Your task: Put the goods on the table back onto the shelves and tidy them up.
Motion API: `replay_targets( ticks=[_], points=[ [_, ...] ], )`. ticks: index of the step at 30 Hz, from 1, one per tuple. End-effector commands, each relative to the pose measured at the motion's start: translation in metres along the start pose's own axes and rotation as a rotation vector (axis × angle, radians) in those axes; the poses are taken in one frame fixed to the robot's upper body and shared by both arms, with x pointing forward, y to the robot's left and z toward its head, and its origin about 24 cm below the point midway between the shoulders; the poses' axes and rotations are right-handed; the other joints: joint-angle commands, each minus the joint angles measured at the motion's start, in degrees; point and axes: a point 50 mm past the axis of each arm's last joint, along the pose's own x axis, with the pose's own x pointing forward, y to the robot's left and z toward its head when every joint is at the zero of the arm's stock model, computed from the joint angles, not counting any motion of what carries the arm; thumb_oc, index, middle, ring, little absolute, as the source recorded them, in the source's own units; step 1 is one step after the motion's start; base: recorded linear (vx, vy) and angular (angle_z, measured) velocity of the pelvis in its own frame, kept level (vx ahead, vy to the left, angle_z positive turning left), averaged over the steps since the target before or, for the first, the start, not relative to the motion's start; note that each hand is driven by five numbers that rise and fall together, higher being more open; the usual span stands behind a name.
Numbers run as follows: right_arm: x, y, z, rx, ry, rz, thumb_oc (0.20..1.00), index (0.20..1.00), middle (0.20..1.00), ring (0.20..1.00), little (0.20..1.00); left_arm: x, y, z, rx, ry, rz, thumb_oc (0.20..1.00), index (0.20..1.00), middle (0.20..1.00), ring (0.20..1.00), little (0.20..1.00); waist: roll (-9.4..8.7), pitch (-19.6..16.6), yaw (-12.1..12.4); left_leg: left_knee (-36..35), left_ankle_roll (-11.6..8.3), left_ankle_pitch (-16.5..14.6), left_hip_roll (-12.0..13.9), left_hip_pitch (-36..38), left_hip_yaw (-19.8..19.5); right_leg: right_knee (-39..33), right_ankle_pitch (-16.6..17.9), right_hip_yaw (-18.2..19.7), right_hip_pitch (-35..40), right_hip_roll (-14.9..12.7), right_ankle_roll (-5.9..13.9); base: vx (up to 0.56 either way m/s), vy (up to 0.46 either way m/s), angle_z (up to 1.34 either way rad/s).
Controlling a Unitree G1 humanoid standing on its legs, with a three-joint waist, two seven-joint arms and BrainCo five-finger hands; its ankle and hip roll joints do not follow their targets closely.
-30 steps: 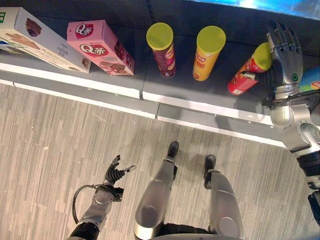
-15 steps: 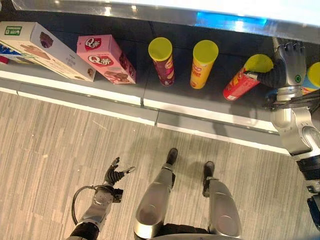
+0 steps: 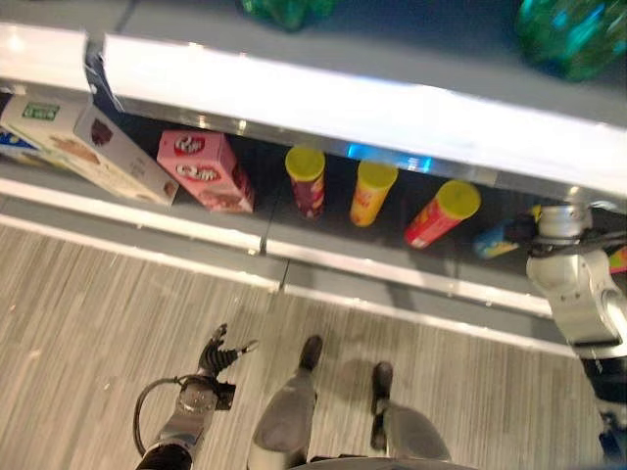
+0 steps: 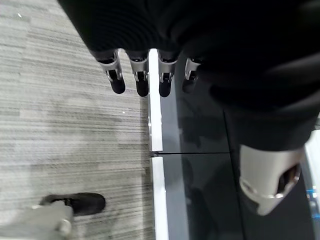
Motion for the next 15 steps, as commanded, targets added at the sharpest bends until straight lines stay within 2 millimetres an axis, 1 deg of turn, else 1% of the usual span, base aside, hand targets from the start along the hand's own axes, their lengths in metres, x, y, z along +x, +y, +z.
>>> replay_targets(
  ticks=[1, 2, 3, 4, 5, 7, 10, 13, 15],
  points=[
    [-0.017, -0.007, 0.008, 0.167, 0.012, 0.042, 1.000, 1.000, 1.000, 1.000, 1.000, -0.008, 0.006, -0.024, 0.021, 0.072, 0.035, 1.000, 1.000, 1.000, 1.000, 1.000, 2.08, -6.2, -1.0, -1.6, -3.78, -5.4, 9.9, 1.5, 4.1, 0.1, 2.7, 0.3, -4.6, -3.7, 5.33, 0.08, 0.051, -0.03],
    [-0.029, -0.003, 0.005, 0.244, 0.067, 0.077, 1.000, 1.000, 1.000, 1.000, 1.000, -0.009, 0.006, -0.029, 0.005, 0.095, 0.052, 1.000, 1.000, 1.000, 1.000, 1.000, 1.91, -7.1, -1.7, -3.1, -3.94, -4.7, 10.1, 2.2, 4.7, -0.3, 2.9, 0.4, -4.4, -3.5, 5.47, 0.07, 0.038, -0.04],
    [-0.036, -0.003, 0.005, 0.306, 0.100, 0.089, 1.000, 1.000, 1.000, 1.000, 1.000, -0.010, 0.007, -0.032, -0.001, 0.105, 0.060, 1.000, 1.000, 1.000, 1.000, 1.000, 1.86, -7.6, -2.1, -3.8, -4.07, -4.4, 10.2, 2.7, 5.0, -0.4, 2.8, 0.4, -4.4, -3.4, 5.49, 0.05, 0.034, -0.04],
    [-0.036, -0.003, 0.005, 0.307, 0.102, 0.091, 1.000, 1.000, 1.000, 1.000, 1.000, -0.010, 0.007, -0.032, 0.001, 0.105, 0.059, 1.000, 1.000, 1.000, 1.000, 1.000, 1.85, -7.6, -2.0, -3.9, -4.07, -4.4, 10.2, 2.7, 5.0, -0.4, 2.8, 0.4, -4.4, -3.4, 5.49, 0.05, 0.038, -0.07],
    [-0.046, -0.003, 0.002, 0.380, 0.151, 0.112, 1.000, 1.000, 1.000, 1.000, 1.000, -0.012, 0.008, -0.038, -0.013, 0.134, 0.070, 1.000, 1.000, 1.000, 1.000, 1.000, 1.71, -8.3, -2.8, -4.4, -4.09, -4.2, 10.1, 3.4, 5.7, -0.4, 2.8, 0.7, -4.1, -3.3, 5.49, 0.03, 0.030, -0.04],
    [-0.050, -0.004, -0.001, 0.405, 0.172, 0.134, 1.000, 1.000, 1.000, 1.000, 1.000, -0.012, 0.009, -0.041, -0.008, 0.147, 0.070, 1.000, 1.000, 1.000, 1.000, 1.000, 1.59, -8.6, -3.0, -4.7, -4.08, -4.2, 10.1, 3.9, 5.9, -0.4, 2.7, 0.9, -3.9, -3.2, 5.52, 0.04, 0.020, -0.07],
    [-0.059, -0.007, -0.010, 0.435, 0.236, 0.142, 1.000, 1.000, 1.000, 1.000, 1.000, -0.015, 0.009, -0.047, -0.017, 0.174, 0.072, 1.000, 1.000, 1.000, 1.000, 1.000, 1.43, -9.3, -3.9, -4.5, -3.97, -4.6, 10.1, 4.9, 6.7, -0.2, 2.5, 1.5, -3.4, -3.3, 5.49, 0.05, 0.021, -0.22],
    [-0.066, -0.013, -0.020, 0.425, 0.290, 0.126, 1.000, 1.000, 1.000, 1.000, 1.000, -0.015, 0.009, -0.049, -0.022, 0.177, 0.065, 1.000, 1.000, 1.000, 1.000, 1.000, 1.39, -9.5, -4.7, -4.3, -3.85, -5.0, 10.1, 5.8, 7.5, 0.0, 2.6, 2.3, -3.2, -3.4, 5.61, 0.04, 0.023, -0.12],
    [-0.068, -0.020, -0.025, 0.382, 0.310, 0.109, 1.000, 1.000, 1.000, 1.000, 1.000, -0.015, 0.010, -0.048, -0.020, 0.175, 0.063, 1.000, 1.000, 1.000, 1.000, 1.000, 1.38, -9.8, -5.1, -4.1, -3.77, -5.3, 10.2, 6.1, 8.1, 0.0, 2.6, 2.9, -3.1, -3.4, 5.70, 0.02, 0.023, -0.17]
  ],
)
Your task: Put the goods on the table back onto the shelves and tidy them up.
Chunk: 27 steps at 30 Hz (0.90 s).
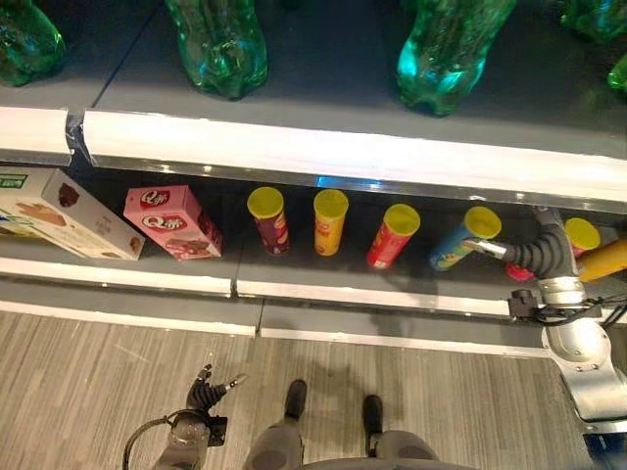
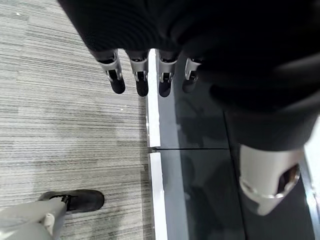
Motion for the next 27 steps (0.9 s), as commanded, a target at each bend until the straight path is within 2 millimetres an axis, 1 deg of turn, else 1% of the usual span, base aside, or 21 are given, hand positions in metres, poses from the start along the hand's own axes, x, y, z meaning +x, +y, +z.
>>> replay_targets(
  ticks=[1, 3, 5, 7, 9, 10, 12, 13, 14, 15, 16, 17, 19, 20, 21, 22, 23, 24, 26, 27],
  points=[
    [0.000, -0.019, 0.012, -0.022, -0.079, -0.057, 1.000, 1.000, 1.000, 1.000, 1.000, -0.001, 0.010, -0.007, 0.036, 0.009, 0.017, 1.000, 1.000, 1.000, 1.000, 1.000, 1.57, -4.1, -0.2, 1.9, -3.48, -7.6, 8.2, 1.9, 5.2, 0.8, 1.7, 0.0, -3.6, -4.2, 5.72, 0.02, 0.023, -0.17],
    [-0.003, -0.026, 0.007, -0.045, -0.052, -0.087, 1.000, 1.000, 1.000, 1.000, 1.000, -0.001, 0.010, -0.006, 0.038, 0.006, 0.015, 1.000, 1.000, 1.000, 1.000, 1.000, 1.49, -4.3, -0.6, 2.0, -3.42, -7.8, 8.2, 2.3, 5.8, 0.8, 1.8, 0.5, -3.6, -4.2, 5.79, 0.02, 0.022, -0.19],
    [-0.008, -0.031, -0.001, -0.031, -0.002, -0.112, 1.000, 1.000, 1.000, 1.000, 1.000, 0.000, 0.010, -0.004, 0.036, -0.002, 0.014, 1.000, 1.000, 1.000, 1.000, 1.000, 1.37, -4.3, -1.1, 2.1, -3.33, -8.0, 8.2, 2.4, 6.2, 1.0, 1.9, 0.8, -3.8, -4.3, 5.83, 0.01, 0.022, -0.20],
    [-0.013, -0.032, -0.011, 0.004, 0.052, -0.101, 1.000, 1.000, 1.000, 1.000, 1.000, 0.000, 0.011, -0.001, 0.033, -0.012, 0.017, 1.000, 1.000, 1.000, 1.000, 1.000, 1.11, -4.3, -1.5, 2.1, -3.34, -8.0, 8.1, 2.6, 6.7, 1.0, 2.1, 1.3, -4.1, -4.4, 5.86, -0.01, 0.021, -0.14],
    [-0.022, -0.039, -0.023, 0.024, 0.132, -0.094, 1.000, 1.000, 1.000, 1.000, 1.000, 0.002, 0.014, 0.003, 0.026, -0.022, 0.019, 1.000, 1.000, 1.000, 1.000, 1.000, 0.67, -4.1, -2.4, 2.3, -3.44, -8.0, 8.2, 2.5, 7.3, 1.1, 2.3, 2.0, -4.5, -4.4, 5.99, -0.01, 0.009, -0.16],
    [-0.022, -0.039, -0.023, 0.024, 0.133, -0.094, 1.000, 1.000, 1.000, 1.000, 1.000, 0.002, 0.014, 0.003, 0.026, -0.022, 0.019, 1.000, 1.000, 1.000, 1.000, 1.000, 0.66, -4.1, -2.3, 2.3, -3.43, -8.1, 8.1, 2.5, 7.4, 1.1, 2.3, 2.0, -4.6, -4.5, 5.99, -0.02, 0.009, -0.16],
    [-0.030, -0.045, -0.030, 0.076, 0.184, -0.083, 1.000, 1.000, 1.000, 1.000, 1.000, 0.003, 0.017, 0.003, 0.033, -0.021, 0.015, 1.000, 1.000, 1.000, 1.000, 1.000, 0.39, -3.9, -2.9, 2.4, -3.56, -8.0, 8.1, 2.2, 7.7, 1.4, 2.4, 2.5, -5.3, -4.4, 6.07, -0.03, 0.012, -0.14],
    [-0.036, -0.043, -0.036, 0.152, 0.225, -0.031, 1.000, 1.000, 1.000, 1.000, 1.000, 0.003, 0.018, 0.003, 0.042, -0.021, 0.006, 1.000, 1.000, 1.000, 1.000, 1.000, 0.11, -3.7, -3.3, 2.4, -3.67, -8.0, 8.1, 2.2, 8.2, 1.5, 2.6, 2.8, -5.6, -4.5, 6.18, -0.02, 0.014, -0.10],
    [-0.036, -0.044, -0.036, 0.153, 0.225, -0.031, 1.000, 1.000, 1.000, 1.000, 1.000, 0.003, 0.018, 0.003, 0.042, -0.021, 0.005, 1.000, 1.000, 1.000, 1.000, 1.000, 0.12, -3.8, -3.2, 2.4, -3.66, -8.0, 8.1, 2.3, 8.2, 1.5, 2.6, 2.9, -5.6, -4.5, 6.18, -0.01, 0.015, -0.10],
    [-0.039, -0.046, -0.041, 0.172, 0.254, -0.024, 1.000, 1.000, 1.000, 1.000, 1.000, 0.002, 0.019, 0.004, 0.047, -0.025, -0.005, 1.000, 1.000, 1.000, 1.000, 1.000, -0.04, -3.7, -3.4, 2.4, -3.70, -8.0, 8.1, 2.4, 8.5, 1.5, 2.6, 3.0, -5.7, -4.5, 6.28, 0.00, 0.016, -0.13],
    [-0.043, -0.046, -0.047, 0.204, 0.284, -0.033, 1.000, 1.000, 1.000, 1.000, 1.000, 0.002, 0.019, 0.004, 0.043, -0.029, -0.007, 1.000, 1.000, 1.000, 1.000, 1.000, -0.16, -3.6, -3.5, 2.4, -3.70, -8.0, 8.1, 2.5, 8.8, 1.4, 2.8, 3.2, -5.8, -4.5, 6.32, 0.00, 0.027, -0.18],
    [-0.050, -0.046, -0.058, 0.264, 0.342, -0.058, 1.000, 1.000, 1.000, 1.000, 1.000, 0.002, 0.018, 0.005, 0.040, -0.033, -0.012, 1.000, 1.000, 1.000, 1.000, 1.000, -0.25, -3.5, -3.7, 2.4, -3.73, -8.0, 8.1, 2.5, 9.0, 1.4, 3.0, 3.4, -5.9, -4.5, 6.38, -0.01, 0.035, -0.21],
    [-0.064, -0.046, -0.080, 0.294, 0.460, -0.098, 1.000, 1.000, 1.000, 1.000, 1.000, 0.003, 0.020, 0.007, 0.037, -0.039, -0.019, 1.000, 1.000, 1.000, 1.000, 1.000, -0.43, -3.4, -3.9, 2.3, -3.62, -8.0, 8.0, 2.8, 9.5, 1.4, 3.2, 3.9, -6.1, -4.5, 6.55, 0.00, 0.018, -0.19],
    [-0.064, -0.046, -0.081, 0.294, 0.460, -0.098, 1.000, 1.000, 1.000, 1.000, 1.000, 0.003, 0.020, 0.007, 0.037, -0.039, -0.019, 1.000, 1.000, 1.000, 1.000, 1.000, -0.44, -3.4, -3.9, 2.3, -3.62, -8.0, 8.0, 2.8, 9.5, 1.4, 3.2, 3.9, -6.1, -4.5, 6.55, 0.00, 0.023, -0.13],
    [-0.085, -0.042, -0.107, 0.397, 0.595, -0.166, 1.000, 1.000, 1.000, 1.000, 1.000, 0.003, 0.020, 0.007, 0.034, -0.037, -0.027, 1.000, 1.000, 1.000, 1.000, 1.000, -0.54, -3.3, -4.1, 2.3, -3.55, -8.1, 8.0, 3.0, 9.9, 1.4, 3.4, 4.3, -6.3, -4.6, 6.61, 0.00, 0.028, -0.07],
    [-0.095, -0.040, -0.116, 0.417, 0.651, -0.194, 1.000, 1.000, 1.000, 1.000, 1.000, 0.003, 0.021, 0.006, 0.033, -0.036, -0.032, 1.000, 1.000, 1.000, 1.000, 1.000, -0.55, -3.3, -4.1, 2.2, -3.52, -8.1, 7.9, 3.1, 9.9, 1.4, 3.5, 4.3, -6.3, -4.6, 6.64, 0.00, 0.033, -0.10],
    [-0.106, -0.033, -0.128, 0.446, 0.722, -0.214, 1.000, 1.000, 1.000, 1.000, 1.000, 0.003, 0.020, 0.007, 0.030, -0.034, -0.035, 1.000, 1.000, 1.000, 1.000, 1.000, -0.62, -3.3, -4.1, 2.2, -3.45, -8.2, 7.9, 3.2, 10.1, 1.4, 3.5, 4.5, -6.3, -4.6, 6.62, 0.01, 0.014, -0.10],
    [-0.119, -0.022, -0.137, 0.469, 0.800, -0.209, 1.000, 1.000, 1.000, 1.000, 1.000, 0.004, 0.020, 0.008, 0.032, -0.034, -0.039, 1.000, 1.000, 1.000, 1.000, 1.000, -0.62, -3.3, -4.0, 2.3, -3.41, -8.2, 7.8, 3.3, 10.2, 1.4, 3.6, 4.6, -6.3, -4.6, 6.61, 0.00, 0.012, -0.09],
    [-0.135, -0.005, -0.149, 0.482, 0.910, -0.188, 1.000, 1.000, 1.000, 1.000, 1.000, 0.005, 0.021, 0.010, 0.029, -0.040, -0.041, 1.000, 1.000, 1.000, 1.000, 1.000, -0.63, -3.2, -3.8, 2.4, -3.34, -8.3, 7.7, 3.4, 10.3, 1.3, 3.6, 4.6, -6.2, -4.6, 6.63, 0.00, 0.005, -0.08],
    [-0.153, 0.016, -0.158, 0.504, 1.017, -0.156, 1.000, 1.000, 1.000, 1.000, 1.000, 0.006, 0.021, 0.012, 0.030, -0.042, -0.046, 1.000, 1.000, 1.000, 1.000, 1.000, -0.59, -3.0, -3.4, 2.5, -3.32, -8.4, 7.7, 3.5, 10.2, 1.3, 3.5, 4.5, -6.0, -4.7, 6.60, 0.00, -0.003, -0.11]
  ],
)
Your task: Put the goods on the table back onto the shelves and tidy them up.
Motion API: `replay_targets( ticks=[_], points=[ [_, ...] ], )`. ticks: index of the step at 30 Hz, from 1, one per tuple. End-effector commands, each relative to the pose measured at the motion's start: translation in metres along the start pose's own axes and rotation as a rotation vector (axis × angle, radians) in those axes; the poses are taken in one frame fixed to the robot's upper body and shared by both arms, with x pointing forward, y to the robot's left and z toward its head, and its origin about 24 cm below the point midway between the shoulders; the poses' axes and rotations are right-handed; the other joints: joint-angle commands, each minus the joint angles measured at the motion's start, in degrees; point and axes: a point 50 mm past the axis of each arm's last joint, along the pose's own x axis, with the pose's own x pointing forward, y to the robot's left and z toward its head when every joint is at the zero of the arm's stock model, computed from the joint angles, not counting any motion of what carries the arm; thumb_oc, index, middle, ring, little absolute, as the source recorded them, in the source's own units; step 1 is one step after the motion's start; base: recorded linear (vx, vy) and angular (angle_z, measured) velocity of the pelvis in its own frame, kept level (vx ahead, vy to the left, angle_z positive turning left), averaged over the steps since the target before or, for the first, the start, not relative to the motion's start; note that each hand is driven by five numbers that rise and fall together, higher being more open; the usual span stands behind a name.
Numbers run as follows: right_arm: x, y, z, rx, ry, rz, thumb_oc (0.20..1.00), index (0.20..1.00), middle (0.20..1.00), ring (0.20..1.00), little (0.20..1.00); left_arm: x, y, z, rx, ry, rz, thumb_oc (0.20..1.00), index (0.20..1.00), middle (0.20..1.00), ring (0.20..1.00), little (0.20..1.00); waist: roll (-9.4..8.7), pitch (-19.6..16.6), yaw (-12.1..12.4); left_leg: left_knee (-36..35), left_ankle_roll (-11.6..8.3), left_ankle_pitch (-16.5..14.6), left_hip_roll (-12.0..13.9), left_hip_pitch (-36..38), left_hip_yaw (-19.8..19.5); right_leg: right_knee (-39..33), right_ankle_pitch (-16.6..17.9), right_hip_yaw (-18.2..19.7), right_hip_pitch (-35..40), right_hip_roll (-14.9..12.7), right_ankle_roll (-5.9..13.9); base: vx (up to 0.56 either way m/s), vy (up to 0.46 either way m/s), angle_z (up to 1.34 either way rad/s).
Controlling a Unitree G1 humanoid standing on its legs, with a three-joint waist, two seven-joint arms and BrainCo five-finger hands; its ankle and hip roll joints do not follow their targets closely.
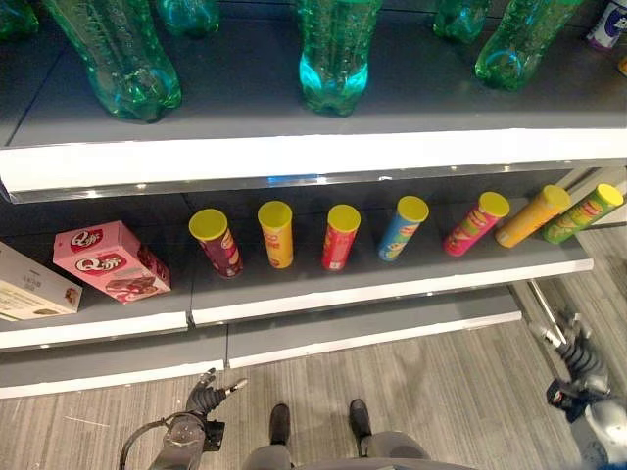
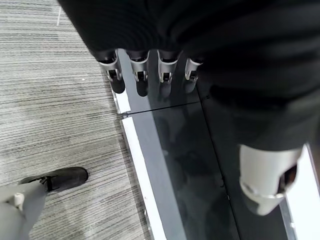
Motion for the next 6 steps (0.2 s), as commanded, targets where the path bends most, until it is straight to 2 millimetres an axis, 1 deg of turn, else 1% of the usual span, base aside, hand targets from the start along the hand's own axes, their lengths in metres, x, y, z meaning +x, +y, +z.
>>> replay_targets(
  ticks=[1, 2, 4, 5, 6],
  points=[
    [0.005, 0.014, 0.004, 0.025, -0.017, 0.044, 1.000, 1.000, 1.000, 1.000, 1.000, 0.004, 0.016, 0.012, 0.015, -0.044, 0.027, 1.000, 1.000, 1.000, 1.000, 1.000, 1.10, 0.1, 1.7, 2.5, -3.67, -8.1, 6.1, 2.6, 3.0, 1.3, 1.1, -2.7, -3.3, -5.7, 6.31, 0.00, -0.001, -0.09],
    [0.005, 0.014, 0.004, 0.025, -0.017, 0.044, 1.000, 1.000, 1.000, 1.000, 1.000, 0.004, 0.016, 0.012, 0.015, -0.044, 0.028, 1.000, 1.000, 1.000, 1.000, 1.000, 1.08, 0.1, 1.7, 2.5, -3.67, -8.1, 6.1, 2.6, 3.0, 1.3, 1.1, -2.7, -3.3, -5.7, 6.31, 0.00, -0.005, -0.04],
    [0.002, 0.024, -0.016, 0.066, 0.060, 0.053, 1.000, 1.000, 1.000, 1.000, 1.000, 0.005, 0.014, 0.011, 0.014, -0.037, 0.023, 1.000, 1.000, 1.000, 1.000, 1.000, 1.17, 0.1, 2.0, 2.6, -3.70, -8.1, 6.0, 2.7, 2.9, 1.4, 0.9, -3.0, -3.0, -5.7, 6.21, 0.00, 0.000, 0.00],
    [0.000, 0.033, -0.034, 0.070, 0.133, 0.054, 1.000, 1.000, 1.000, 1.000, 1.000, 0.005, 0.012, 0.011, 0.018, -0.033, 0.018, 1.000, 1.000, 1.000, 1.000, 1.000, 1.30, 0.0, 2.3, 2.6, -3.69, -8.1, 6.0, 2.7, 2.6, 1.4, 0.6, -3.3, -2.7, -5.7, 6.11, 0.00, 0.000, 0.00],
    [-0.003, 0.036, -0.045, 0.052, 0.184, 0.046, 1.000, 1.000, 1.000, 1.000, 1.000, 0.006, 0.010, 0.012, 0.020, -0.033, 0.013, 1.000, 1.000, 1.000, 1.000, 1.000, 1.41, 0.0, 2.4, 2.7, -3.67, -8.2, 6.0, 2.7, 2.5, 1.5, 0.4, -3.5, -2.5, -5.7, 6.07, 0.00, 0.000, 0.00]
  ],
)
